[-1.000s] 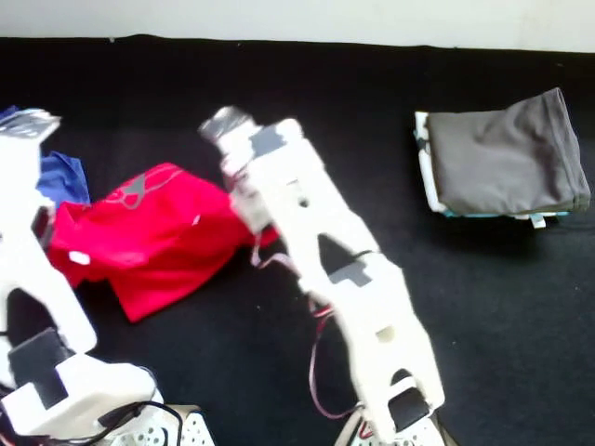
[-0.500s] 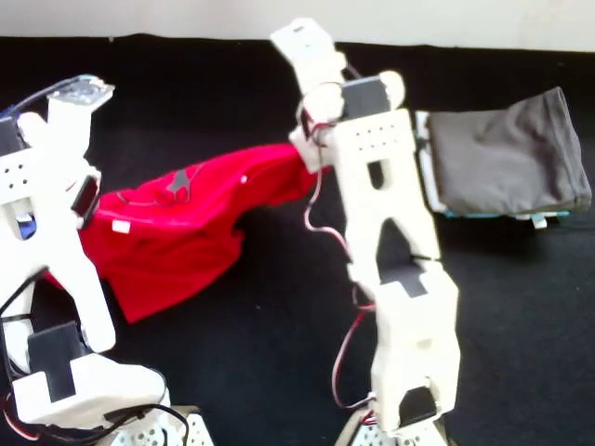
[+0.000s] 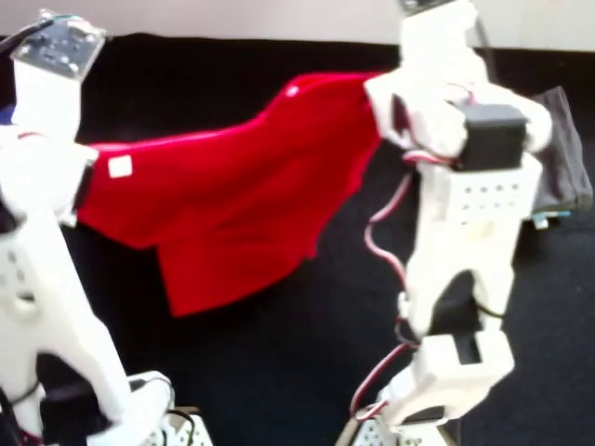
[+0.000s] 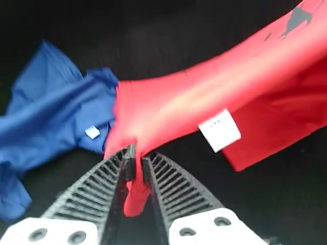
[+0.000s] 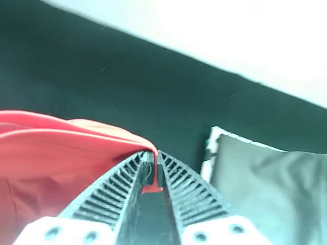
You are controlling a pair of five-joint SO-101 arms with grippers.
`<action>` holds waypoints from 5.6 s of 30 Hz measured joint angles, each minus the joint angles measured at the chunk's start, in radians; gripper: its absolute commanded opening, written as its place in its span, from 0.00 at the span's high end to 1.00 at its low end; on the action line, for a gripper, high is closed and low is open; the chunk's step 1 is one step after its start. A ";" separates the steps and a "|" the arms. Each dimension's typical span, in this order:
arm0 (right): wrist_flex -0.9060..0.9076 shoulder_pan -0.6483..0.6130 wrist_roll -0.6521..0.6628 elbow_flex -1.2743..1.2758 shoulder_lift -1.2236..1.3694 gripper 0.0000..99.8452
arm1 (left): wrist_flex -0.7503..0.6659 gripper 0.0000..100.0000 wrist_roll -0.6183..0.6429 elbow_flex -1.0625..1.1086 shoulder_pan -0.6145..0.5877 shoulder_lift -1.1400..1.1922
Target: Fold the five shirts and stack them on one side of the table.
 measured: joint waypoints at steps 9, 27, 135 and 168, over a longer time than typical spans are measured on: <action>-0.095 0.037 0.020 -0.003 -0.252 0.99 | -0.087 0.99 0.002 -0.002 0.015 -0.189; -0.146 0.037 0.058 0.115 -0.351 0.99 | -0.124 0.99 0.002 0.110 0.015 -0.278; 0.046 -0.077 -0.021 0.305 0.324 0.99 | -0.262 0.99 0.138 0.842 -0.018 -0.341; 0.040 -0.172 -0.011 0.623 0.021 0.84 | -0.443 0.99 0.175 1.134 0.109 -0.342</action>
